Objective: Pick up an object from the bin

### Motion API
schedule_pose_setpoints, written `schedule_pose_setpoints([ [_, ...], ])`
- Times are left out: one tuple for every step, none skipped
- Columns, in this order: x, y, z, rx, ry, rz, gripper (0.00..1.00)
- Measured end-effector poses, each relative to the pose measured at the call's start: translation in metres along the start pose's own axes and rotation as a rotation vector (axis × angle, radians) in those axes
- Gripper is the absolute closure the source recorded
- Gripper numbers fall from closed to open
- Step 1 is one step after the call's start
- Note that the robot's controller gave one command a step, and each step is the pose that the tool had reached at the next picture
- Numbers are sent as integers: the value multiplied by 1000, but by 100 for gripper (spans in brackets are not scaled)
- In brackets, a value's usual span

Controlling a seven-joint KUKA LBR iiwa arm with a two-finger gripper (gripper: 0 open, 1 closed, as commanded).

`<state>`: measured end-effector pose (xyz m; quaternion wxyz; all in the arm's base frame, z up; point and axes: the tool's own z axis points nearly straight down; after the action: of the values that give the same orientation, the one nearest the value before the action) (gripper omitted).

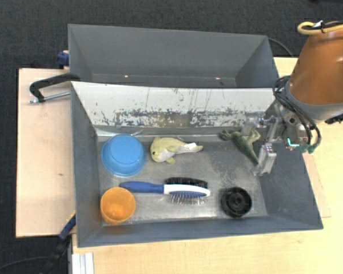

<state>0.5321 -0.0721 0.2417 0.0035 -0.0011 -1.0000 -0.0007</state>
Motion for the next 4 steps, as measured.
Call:
schedule_pose_setpoints([
  [35,10,130,-1,2,-136,0],
  [41,-10,161,2,-4,-619,0],
  [38,-9,157,5,-11,-621,100],
  [39,-9,160,4,-9,-621,0],
])
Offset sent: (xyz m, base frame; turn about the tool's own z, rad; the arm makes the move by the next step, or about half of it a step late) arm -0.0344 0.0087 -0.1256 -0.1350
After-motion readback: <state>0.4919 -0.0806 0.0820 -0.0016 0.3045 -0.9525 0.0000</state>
